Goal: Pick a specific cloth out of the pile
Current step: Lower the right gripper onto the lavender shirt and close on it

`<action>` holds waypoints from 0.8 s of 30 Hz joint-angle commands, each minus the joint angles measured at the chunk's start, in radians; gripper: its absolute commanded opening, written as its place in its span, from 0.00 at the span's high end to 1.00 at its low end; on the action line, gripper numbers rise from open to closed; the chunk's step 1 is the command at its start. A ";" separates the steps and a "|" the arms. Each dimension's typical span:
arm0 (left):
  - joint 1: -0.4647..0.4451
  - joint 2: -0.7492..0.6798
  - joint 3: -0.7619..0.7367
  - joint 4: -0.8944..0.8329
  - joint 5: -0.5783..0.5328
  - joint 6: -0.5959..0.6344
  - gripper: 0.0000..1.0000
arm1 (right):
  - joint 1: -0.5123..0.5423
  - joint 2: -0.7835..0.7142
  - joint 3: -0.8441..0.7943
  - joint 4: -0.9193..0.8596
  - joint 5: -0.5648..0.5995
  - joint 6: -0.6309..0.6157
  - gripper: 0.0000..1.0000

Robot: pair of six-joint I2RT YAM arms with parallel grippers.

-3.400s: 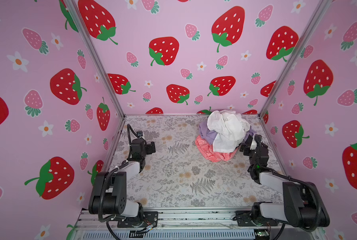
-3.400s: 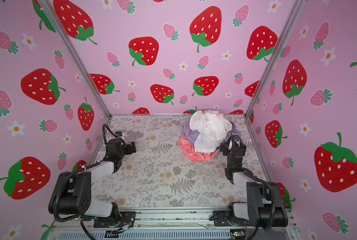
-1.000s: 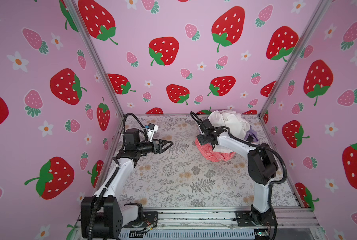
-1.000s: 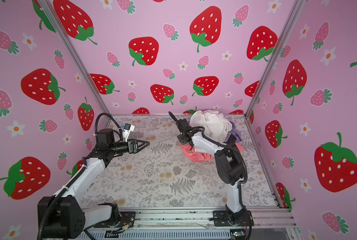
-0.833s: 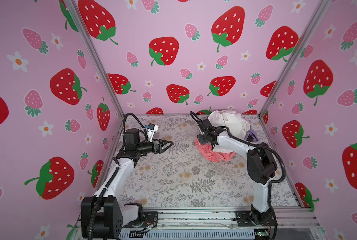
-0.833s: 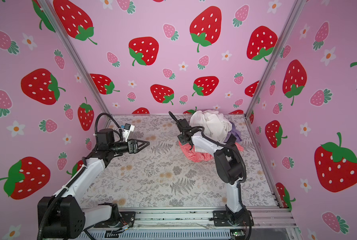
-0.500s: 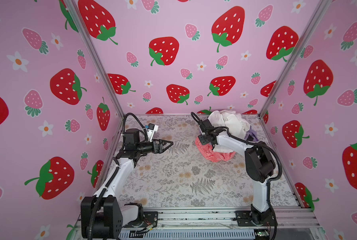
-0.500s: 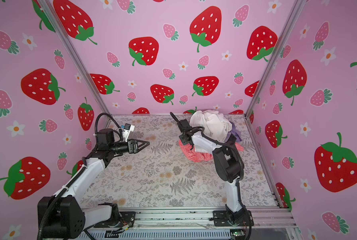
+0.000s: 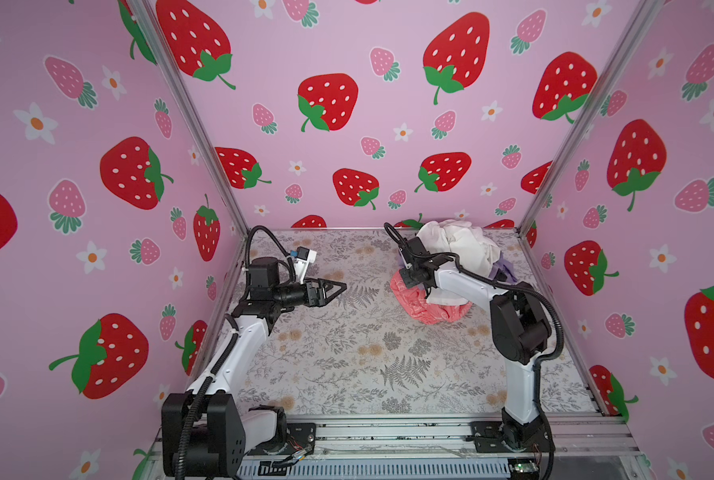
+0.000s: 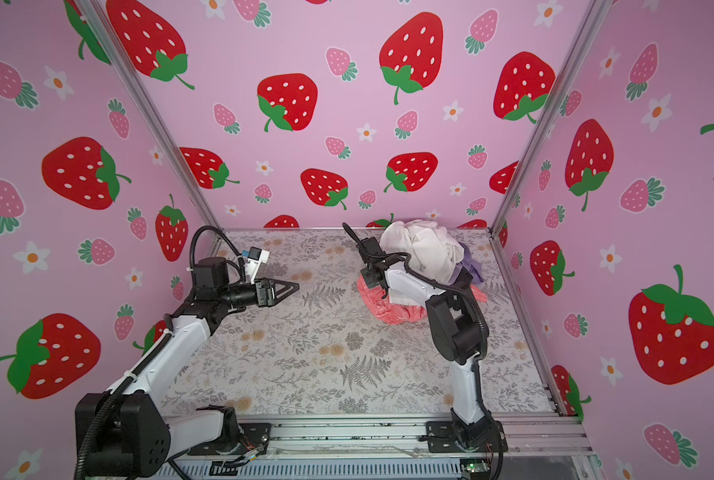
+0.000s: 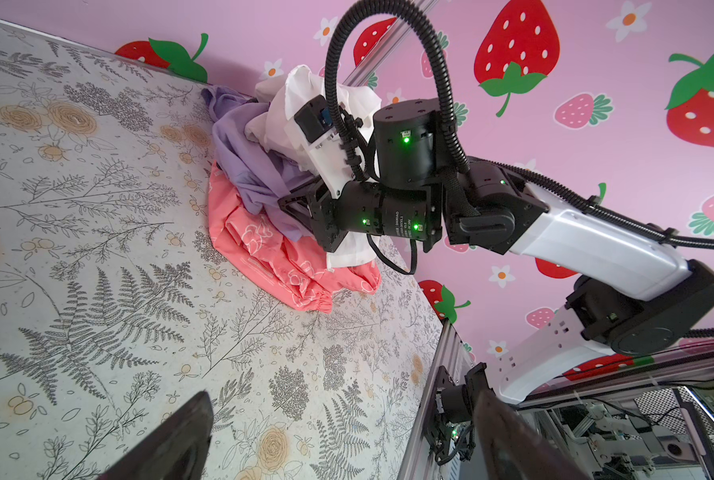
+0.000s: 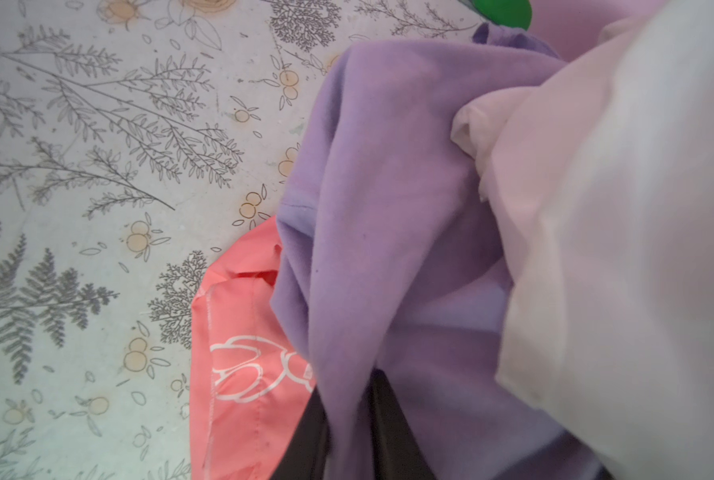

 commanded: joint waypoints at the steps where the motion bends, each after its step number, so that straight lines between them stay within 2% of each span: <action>1: -0.003 -0.013 0.004 -0.002 0.013 0.009 0.01 | -0.005 -0.001 0.008 0.001 0.008 0.011 0.96; 2: -0.002 -0.013 0.004 0.000 0.012 0.009 0.01 | -0.004 -0.006 0.005 0.001 0.009 0.011 1.00; 24: -0.018 -0.039 0.000 0.006 0.010 -0.006 0.01 | -0.002 -0.245 -0.085 0.010 0.065 0.008 1.00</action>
